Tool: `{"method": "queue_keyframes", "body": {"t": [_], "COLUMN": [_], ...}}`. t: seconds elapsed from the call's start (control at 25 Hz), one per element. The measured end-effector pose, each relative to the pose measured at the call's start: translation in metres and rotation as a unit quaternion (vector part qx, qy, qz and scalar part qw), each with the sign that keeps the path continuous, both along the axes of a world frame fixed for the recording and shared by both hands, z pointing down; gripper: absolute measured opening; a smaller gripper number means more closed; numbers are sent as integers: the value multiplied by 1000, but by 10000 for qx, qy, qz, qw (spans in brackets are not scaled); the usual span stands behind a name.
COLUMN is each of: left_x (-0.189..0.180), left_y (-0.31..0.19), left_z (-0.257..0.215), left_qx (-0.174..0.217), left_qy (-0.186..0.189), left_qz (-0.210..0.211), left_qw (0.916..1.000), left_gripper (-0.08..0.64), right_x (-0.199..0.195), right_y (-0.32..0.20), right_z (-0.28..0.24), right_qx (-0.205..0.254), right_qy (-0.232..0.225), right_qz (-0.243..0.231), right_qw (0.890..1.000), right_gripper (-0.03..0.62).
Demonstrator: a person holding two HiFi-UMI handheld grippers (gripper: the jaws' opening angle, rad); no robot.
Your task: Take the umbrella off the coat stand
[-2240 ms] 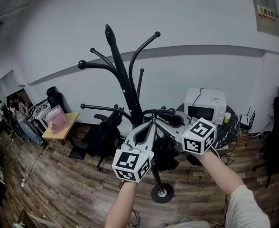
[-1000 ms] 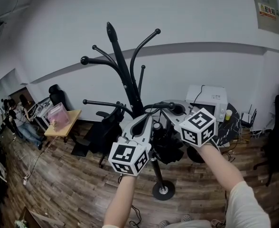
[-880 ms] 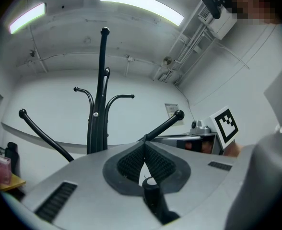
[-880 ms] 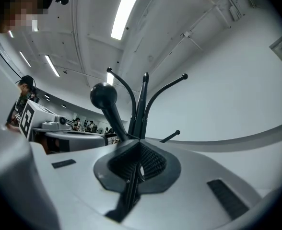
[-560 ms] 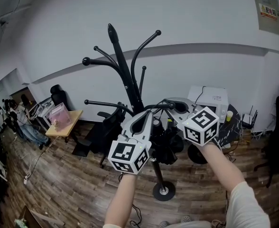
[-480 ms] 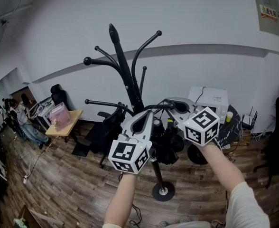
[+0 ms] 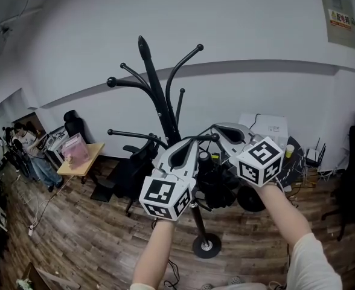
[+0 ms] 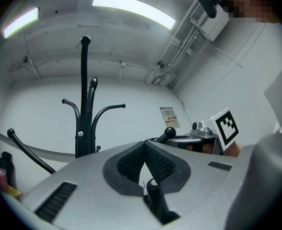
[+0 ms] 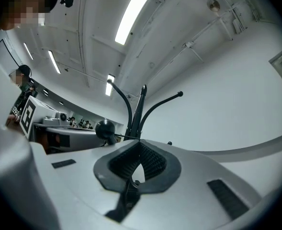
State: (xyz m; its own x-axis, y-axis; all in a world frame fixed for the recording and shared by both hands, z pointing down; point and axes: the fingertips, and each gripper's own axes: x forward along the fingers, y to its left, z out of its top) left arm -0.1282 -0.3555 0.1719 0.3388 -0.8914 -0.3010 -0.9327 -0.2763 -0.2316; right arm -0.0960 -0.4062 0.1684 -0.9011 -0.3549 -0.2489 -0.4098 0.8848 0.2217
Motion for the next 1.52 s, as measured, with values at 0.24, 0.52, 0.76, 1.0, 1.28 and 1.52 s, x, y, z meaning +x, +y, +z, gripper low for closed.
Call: {"method": "queue_keyframes", "body": {"t": [0.24, 0.52, 0.76, 1.0, 1.28, 1.52], "left_x": [5, 10, 15, 15, 21, 13], "left_y": [0, 6, 8, 8, 25, 43], "left_z": [-2, -8, -13, -16, -21, -16], "left_qx": [44, 118, 186, 250, 451, 452], "left_qy": [27, 22, -21, -21, -124, -142], "left_qz": [71, 126, 170, 292, 334, 172], "left_qw": [10000, 9998, 9997, 9993, 9983, 9987], "left_gripper": [23, 23, 23, 23, 23, 23], "right_x": [8, 15, 24, 31, 41, 33], "right_y": [4, 13, 20, 28, 55, 79], "right_z": [-3, -10, -16, -20, -28, -19], "right_qx": [55, 119, 225, 334, 563, 603], "right_qy": [4, -57, -89, -89, -61, -40], "right_qz": [70, 152, 243, 313, 293, 158], "right_qw": [10000, 9998, 9994, 9989, 9980, 9980], "right_gripper": [9, 9, 9, 9, 9, 9]}}
